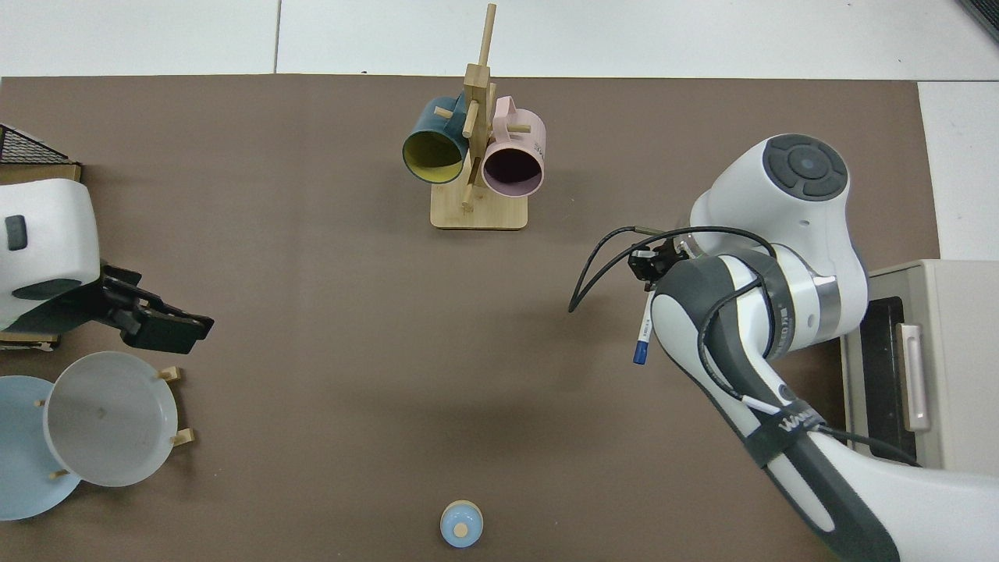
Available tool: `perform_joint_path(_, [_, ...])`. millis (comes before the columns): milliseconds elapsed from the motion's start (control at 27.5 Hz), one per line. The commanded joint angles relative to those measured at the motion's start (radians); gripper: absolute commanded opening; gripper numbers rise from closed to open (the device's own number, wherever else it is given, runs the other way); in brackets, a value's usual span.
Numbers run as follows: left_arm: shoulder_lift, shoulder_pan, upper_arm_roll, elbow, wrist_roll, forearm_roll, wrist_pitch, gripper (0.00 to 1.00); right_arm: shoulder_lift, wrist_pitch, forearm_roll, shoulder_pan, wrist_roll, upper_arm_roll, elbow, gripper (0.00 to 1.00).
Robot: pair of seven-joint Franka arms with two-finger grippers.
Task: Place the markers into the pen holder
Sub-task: 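Carry the marker toward the middle while the left gripper reaches in, then grasp the marker's free end with the left gripper beside the right gripper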
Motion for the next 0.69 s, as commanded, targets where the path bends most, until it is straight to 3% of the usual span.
perform_joint_path(0, [-0.018,-0.057,0.008,-0.017,0.042,-0.013,0.022,1.00,-0.036,-0.056,0.072,0.038,0.148,0.001,0.025,0.00])
perform_joint_path(182, [-0.022,-0.120,-0.001,-0.023,0.110,-0.013,0.019,1.00,-0.038,-0.119,0.126,0.081,0.306,0.001,0.077,0.00])
perform_joint_path(436, [-0.024,-0.183,-0.004,-0.032,0.267,-0.016,0.060,1.00,-0.037,-0.106,0.170,0.123,0.552,0.001,0.111,0.00])
perform_joint_path(654, [-0.082,-0.241,-0.004,-0.147,0.306,-0.053,0.181,1.00,-0.030,-0.119,0.224,0.132,0.690,0.001,0.169,0.00])
